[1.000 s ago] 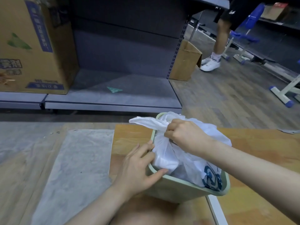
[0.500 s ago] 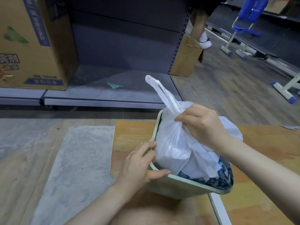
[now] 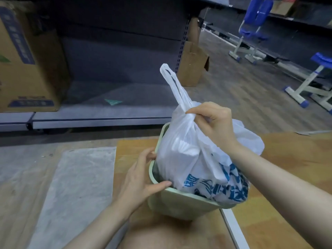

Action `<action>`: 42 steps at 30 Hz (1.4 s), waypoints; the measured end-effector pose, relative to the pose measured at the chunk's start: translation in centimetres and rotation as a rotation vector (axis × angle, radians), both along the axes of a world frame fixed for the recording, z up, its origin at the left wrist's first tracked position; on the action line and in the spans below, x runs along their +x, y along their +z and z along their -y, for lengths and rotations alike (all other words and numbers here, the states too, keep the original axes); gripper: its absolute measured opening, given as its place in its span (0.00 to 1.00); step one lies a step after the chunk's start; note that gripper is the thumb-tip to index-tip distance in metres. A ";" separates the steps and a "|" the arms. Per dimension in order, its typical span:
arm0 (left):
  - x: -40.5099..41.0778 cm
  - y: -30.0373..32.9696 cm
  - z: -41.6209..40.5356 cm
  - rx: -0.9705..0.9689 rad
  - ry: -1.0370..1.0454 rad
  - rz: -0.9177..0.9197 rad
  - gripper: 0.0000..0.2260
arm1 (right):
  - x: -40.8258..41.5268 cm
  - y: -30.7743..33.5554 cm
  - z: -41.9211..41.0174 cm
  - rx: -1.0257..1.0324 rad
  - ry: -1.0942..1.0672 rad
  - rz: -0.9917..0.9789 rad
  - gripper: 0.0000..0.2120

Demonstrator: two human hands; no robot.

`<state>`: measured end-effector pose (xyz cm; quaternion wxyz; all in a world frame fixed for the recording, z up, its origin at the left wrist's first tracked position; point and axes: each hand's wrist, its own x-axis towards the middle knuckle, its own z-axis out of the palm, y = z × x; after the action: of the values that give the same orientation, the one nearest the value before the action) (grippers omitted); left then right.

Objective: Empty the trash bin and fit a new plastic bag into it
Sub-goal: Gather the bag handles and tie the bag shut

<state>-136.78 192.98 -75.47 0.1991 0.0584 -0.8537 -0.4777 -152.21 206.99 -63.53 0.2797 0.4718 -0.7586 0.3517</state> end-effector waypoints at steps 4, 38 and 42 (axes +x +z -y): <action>-0.1 0.6 0.0 -0.076 -0.029 0.010 0.33 | 0.0 -0.8 0.1 -0.021 -0.003 0.065 0.11; -17.6 13.9 2.2 0.977 0.283 0.228 0.17 | 6.5 3.9 -8.8 0.794 -0.342 -0.223 0.15; -18.8 12.3 2.4 0.829 0.304 0.233 0.18 | 6.3 2.9 -9.8 0.691 -0.280 -0.158 0.14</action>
<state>-155.63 190.54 -63.15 0.1297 0.3111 -0.5889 -0.7346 -145.89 216.75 -60.62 0.2074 0.4556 -0.8657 -0.0040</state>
